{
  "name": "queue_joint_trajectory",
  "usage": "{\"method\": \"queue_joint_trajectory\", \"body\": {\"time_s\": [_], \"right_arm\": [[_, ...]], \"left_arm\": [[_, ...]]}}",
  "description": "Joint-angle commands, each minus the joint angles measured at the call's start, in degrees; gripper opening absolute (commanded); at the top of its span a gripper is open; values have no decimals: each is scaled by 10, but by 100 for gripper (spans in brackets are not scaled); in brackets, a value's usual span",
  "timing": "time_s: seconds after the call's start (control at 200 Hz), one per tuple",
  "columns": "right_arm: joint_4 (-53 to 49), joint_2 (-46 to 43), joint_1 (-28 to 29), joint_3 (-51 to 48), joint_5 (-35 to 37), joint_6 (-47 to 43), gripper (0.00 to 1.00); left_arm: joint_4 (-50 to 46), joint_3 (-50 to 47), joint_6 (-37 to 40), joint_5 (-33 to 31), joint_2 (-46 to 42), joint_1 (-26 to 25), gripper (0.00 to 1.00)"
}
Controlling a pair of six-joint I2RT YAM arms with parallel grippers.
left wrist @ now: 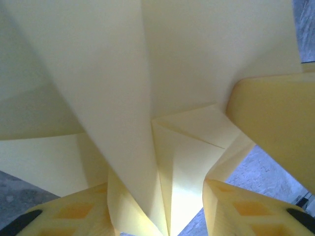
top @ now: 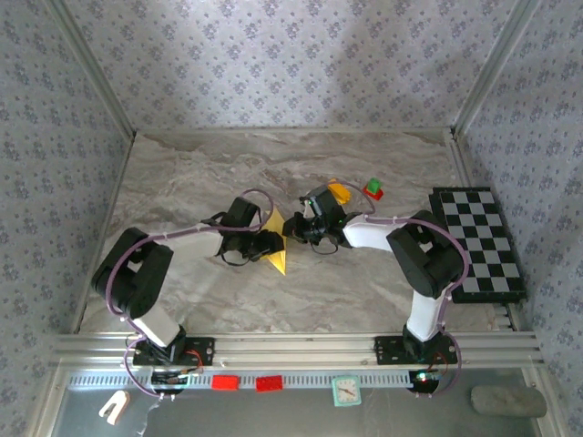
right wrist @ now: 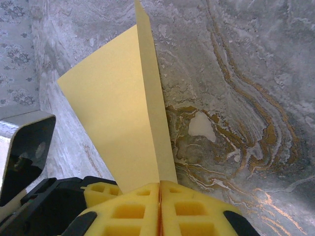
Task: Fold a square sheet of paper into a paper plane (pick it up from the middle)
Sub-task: Move the paper plane to the top-center of the table.
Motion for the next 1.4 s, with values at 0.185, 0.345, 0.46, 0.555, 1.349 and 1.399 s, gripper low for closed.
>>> {"method": "queue_joint_trajectory", "body": {"time_s": [0.185, 0.345, 0.46, 0.555, 1.349, 1.399], "right_arm": [[-1, -7, 2, 6, -10, 7, 10], [-2, -7, 1, 7, -9, 6, 9], [-4, -7, 2, 7, -9, 5, 9], [-5, -8, 2, 7, -8, 5, 9], [-10, -6, 4, 11, -5, 2, 10], [-10, -6, 4, 10, -5, 2, 11]], "left_arm": [[3, 18, 11, 0, 10, -5, 54], [-1, 19, 12, -4, 14, -7, 55], [-7, 21, 12, -13, 12, -6, 54], [-32, 27, 12, -34, 13, -7, 49], [-15, 39, -28, -21, 36, -6, 27], [-15, 39, -29, -21, 36, -7, 25]]}}
